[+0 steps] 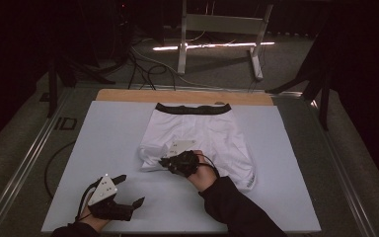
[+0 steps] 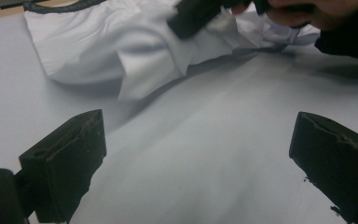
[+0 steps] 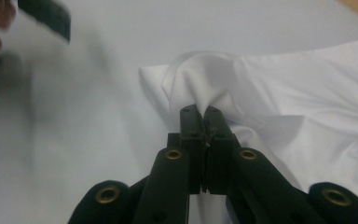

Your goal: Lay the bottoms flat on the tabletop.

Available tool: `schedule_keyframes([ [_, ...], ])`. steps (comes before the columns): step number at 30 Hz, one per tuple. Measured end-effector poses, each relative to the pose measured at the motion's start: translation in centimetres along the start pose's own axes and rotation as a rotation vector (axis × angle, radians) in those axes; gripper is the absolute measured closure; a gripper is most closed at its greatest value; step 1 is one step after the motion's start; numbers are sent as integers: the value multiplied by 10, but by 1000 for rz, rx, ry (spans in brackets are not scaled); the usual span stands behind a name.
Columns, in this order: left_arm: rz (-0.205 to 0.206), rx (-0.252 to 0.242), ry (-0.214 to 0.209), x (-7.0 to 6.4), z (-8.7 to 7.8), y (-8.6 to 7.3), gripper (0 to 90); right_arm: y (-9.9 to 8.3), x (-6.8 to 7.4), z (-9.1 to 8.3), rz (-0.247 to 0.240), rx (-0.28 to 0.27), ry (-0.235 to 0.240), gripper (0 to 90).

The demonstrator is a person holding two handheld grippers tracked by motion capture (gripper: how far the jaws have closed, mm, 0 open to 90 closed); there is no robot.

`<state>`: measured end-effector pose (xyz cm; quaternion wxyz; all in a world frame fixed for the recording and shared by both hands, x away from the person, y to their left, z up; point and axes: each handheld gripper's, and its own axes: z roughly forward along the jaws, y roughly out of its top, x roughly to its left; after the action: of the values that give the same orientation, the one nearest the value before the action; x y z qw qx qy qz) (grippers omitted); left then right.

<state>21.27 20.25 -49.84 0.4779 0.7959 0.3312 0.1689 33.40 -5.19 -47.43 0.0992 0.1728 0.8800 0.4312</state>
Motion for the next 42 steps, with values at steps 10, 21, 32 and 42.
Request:
schedule_keyframes([
  [10,-1,-13,-4,0,-1,0,47,8,-46,-7,105,-33,-94,879],
  [21,-4,-24,-13,-1,-1,1,46,-2,-71,-11,230,-27,-152,553],
  [32,-14,-24,19,22,12,18,46,2,-51,-54,193,-154,-120,138],
  [42,11,42,20,54,41,32,69,-26,-16,-70,137,-110,-29,309],
])
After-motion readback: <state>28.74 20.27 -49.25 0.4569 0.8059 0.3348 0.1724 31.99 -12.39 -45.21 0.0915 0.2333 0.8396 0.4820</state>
